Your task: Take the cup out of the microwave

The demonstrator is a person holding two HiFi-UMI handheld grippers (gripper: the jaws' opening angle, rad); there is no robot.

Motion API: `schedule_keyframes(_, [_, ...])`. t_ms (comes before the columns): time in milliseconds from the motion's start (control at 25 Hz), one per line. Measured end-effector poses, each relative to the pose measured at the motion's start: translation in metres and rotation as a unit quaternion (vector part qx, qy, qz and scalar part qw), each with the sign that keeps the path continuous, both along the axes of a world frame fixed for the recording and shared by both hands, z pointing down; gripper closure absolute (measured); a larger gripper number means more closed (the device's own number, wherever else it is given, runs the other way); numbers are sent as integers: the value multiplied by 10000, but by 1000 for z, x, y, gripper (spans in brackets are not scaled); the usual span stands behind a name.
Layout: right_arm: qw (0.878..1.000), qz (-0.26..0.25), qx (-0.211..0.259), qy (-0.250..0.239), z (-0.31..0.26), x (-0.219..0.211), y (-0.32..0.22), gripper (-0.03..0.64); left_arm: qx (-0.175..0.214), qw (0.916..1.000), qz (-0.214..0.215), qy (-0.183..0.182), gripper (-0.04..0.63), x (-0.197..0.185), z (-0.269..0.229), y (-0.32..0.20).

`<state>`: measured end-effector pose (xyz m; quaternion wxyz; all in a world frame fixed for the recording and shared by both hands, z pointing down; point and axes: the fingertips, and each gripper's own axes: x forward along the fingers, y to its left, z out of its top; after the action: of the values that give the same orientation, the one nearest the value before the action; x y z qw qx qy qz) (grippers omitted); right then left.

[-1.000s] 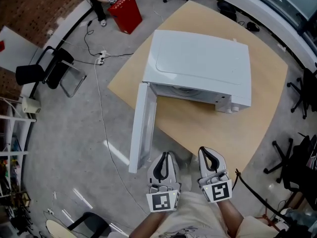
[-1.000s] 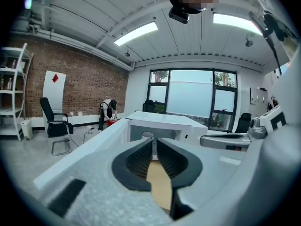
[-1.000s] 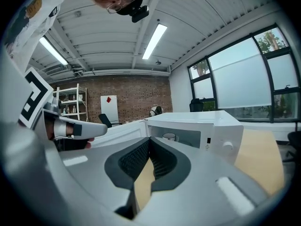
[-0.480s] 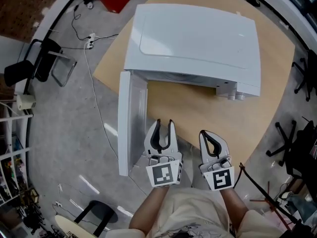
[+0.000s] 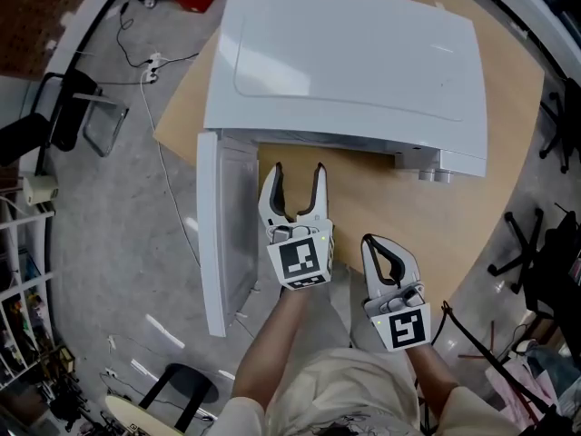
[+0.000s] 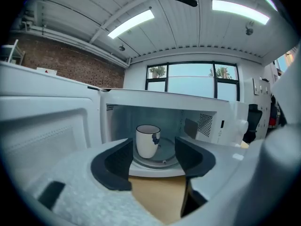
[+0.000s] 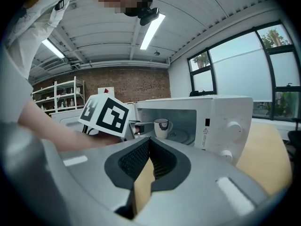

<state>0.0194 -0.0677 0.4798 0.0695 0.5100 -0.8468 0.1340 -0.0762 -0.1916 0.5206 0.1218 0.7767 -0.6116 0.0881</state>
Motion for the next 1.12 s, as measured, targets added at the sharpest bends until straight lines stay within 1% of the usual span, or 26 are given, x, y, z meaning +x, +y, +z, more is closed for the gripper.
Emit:
schedule_keyframes(120, [10000,14,-32,-16,3,-1,-5,611,26,10000,26,-84,307,1,10,-23])
schedule_keyframes(360, [9998,16,-148,-94,12,-2,-9,611,-17,9997,-13,-234,267,3,37,-64])
schedule_keyframes(520, [9997,45,-221,-105,18,1,-9,611,33,9994,46,-344,244,11,46,-91])
schedule_keyframes(680, [9995,51,-272,-129,22,3,-11,611,78,9991,95,-406,231,17,51,-111])
schedule_keyframes(880, [9994,77,-325,-93,23,8,-13,611,126,9989,44,-450,205,15,55,-133])
schedule_keyframes(1040, [9993,114,-354,-74,24,13,-13,611,181,9983,24,-551,175,16,57,-147])
schedule_keyframes(1120, [9993,117,-357,-63,24,14,-12,611,211,9979,54,-618,172,17,58,-152])
